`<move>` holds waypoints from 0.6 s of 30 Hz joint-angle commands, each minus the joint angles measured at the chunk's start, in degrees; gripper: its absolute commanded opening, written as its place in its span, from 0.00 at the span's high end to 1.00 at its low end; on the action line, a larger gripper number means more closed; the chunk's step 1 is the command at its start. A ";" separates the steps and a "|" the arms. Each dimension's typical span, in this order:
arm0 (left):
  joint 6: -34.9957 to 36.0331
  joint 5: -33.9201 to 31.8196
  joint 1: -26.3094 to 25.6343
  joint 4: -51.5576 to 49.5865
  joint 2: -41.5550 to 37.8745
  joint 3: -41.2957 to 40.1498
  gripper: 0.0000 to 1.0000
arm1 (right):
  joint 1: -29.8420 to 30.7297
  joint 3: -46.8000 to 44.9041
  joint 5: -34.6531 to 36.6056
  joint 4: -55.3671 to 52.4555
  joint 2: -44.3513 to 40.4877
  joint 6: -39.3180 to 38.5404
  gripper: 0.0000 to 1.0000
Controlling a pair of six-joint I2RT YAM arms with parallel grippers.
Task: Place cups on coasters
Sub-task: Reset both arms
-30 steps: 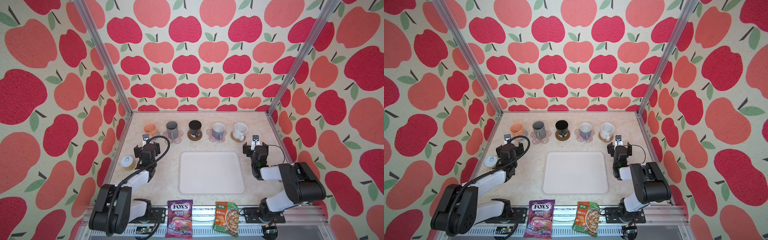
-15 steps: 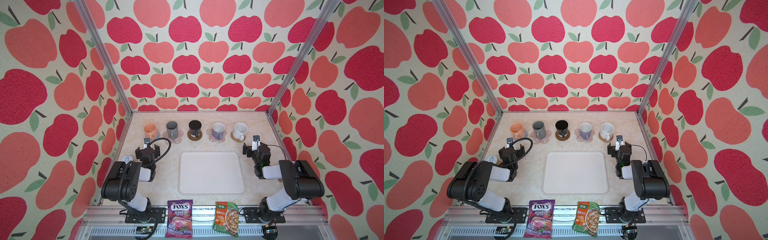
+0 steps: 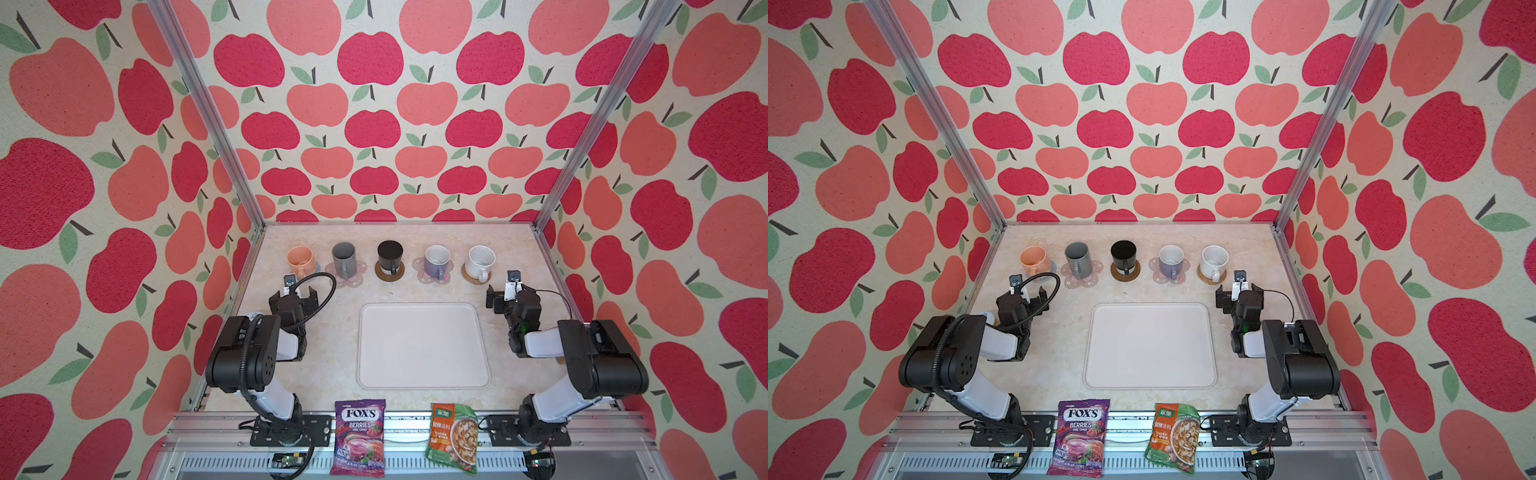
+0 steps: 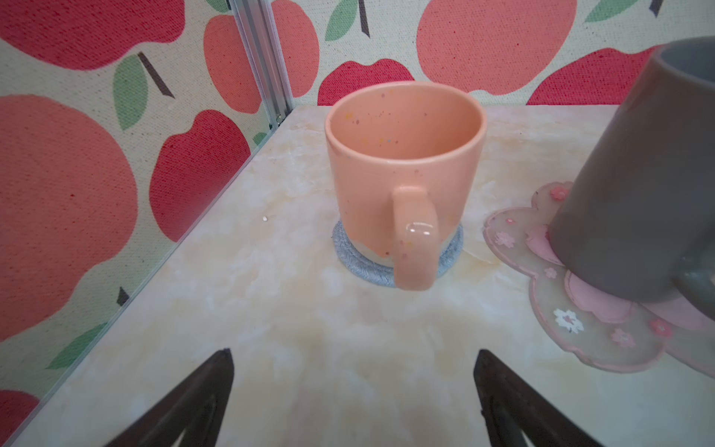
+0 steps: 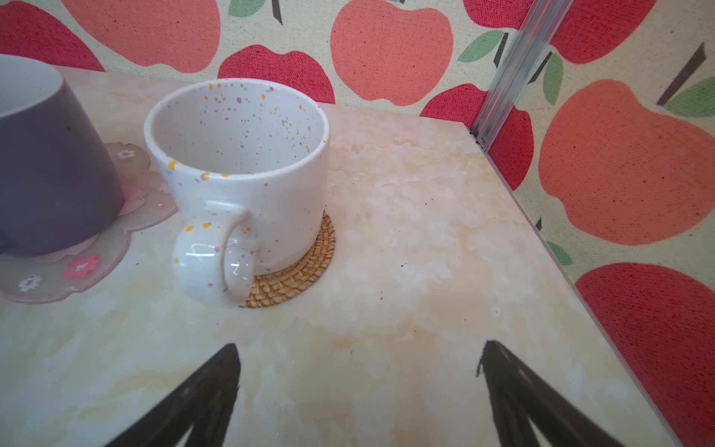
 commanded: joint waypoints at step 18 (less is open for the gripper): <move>-3.06 3.21 1.91 -3.85 -1.18 1.28 0.01 | -0.26 0.84 2.55 0.87 0.57 1.77 0.01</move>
